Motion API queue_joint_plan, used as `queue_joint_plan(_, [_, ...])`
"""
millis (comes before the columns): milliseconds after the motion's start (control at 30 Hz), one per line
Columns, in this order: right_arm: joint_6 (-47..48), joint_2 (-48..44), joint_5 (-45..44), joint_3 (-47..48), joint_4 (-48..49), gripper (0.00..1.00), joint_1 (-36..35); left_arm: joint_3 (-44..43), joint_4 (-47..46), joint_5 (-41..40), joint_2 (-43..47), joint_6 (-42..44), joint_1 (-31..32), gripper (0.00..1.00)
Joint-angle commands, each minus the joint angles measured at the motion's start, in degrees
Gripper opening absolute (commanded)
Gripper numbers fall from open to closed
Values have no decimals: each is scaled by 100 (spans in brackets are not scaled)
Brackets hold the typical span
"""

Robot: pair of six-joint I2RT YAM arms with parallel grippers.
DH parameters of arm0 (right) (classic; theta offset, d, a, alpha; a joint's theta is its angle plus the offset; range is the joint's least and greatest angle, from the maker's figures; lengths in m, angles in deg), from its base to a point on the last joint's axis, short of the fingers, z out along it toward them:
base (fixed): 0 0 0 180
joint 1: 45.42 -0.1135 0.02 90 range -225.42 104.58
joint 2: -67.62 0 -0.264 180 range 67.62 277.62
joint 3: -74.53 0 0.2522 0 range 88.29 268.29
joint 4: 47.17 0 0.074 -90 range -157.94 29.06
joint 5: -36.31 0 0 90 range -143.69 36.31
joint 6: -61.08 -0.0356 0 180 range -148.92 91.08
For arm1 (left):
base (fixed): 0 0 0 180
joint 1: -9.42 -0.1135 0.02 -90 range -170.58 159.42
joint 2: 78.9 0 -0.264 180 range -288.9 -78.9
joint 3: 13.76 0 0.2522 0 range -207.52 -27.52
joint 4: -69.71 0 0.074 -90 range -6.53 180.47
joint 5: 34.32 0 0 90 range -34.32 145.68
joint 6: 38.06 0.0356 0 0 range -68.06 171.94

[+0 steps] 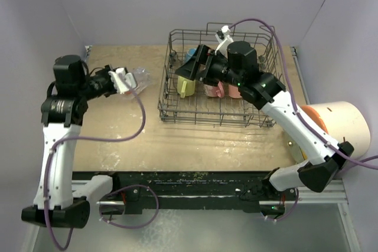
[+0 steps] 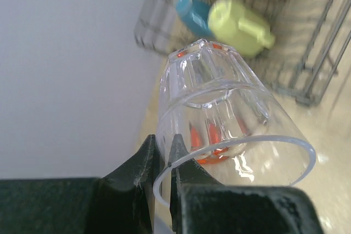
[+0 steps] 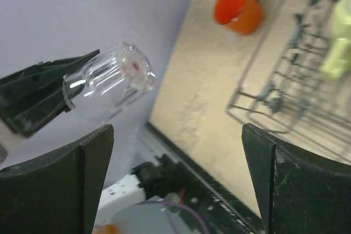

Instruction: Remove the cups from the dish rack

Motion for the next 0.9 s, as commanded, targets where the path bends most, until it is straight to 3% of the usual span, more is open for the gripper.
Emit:
queue_joint_plan(0, [1211, 15, -1688, 592, -1971, 100, -53, -95, 967, -2082, -748, 37, -33, 0])
queue_joint_plan(100, [1281, 151, -2067, 591, -2188, 99, -53, -172, 1580, -2726, -1494, -11, -174, 0])
queue_joint_plan(200, [1363, 169, -2650, 491, -2264, 98, -53, -278, 1927, -2862, -2191, -336, -544, 0])
queue_joint_plan(400, [1415, -34, -2899, -69, -2034, 97, -60, -588, 2263, -3170, -3668, -589, -1056, 0])
queue_joint_plan(633, [1459, 80, -3117, -66, -2075, 97, -61, -1269, 2099, -3697, -5053, -922, -1177, 0])
queue_joint_plan(867, [1423, 870, -3450, 324, -1969, 92, -252, -1954, 1749, -4130, -5882, -1098, -1244, 0])
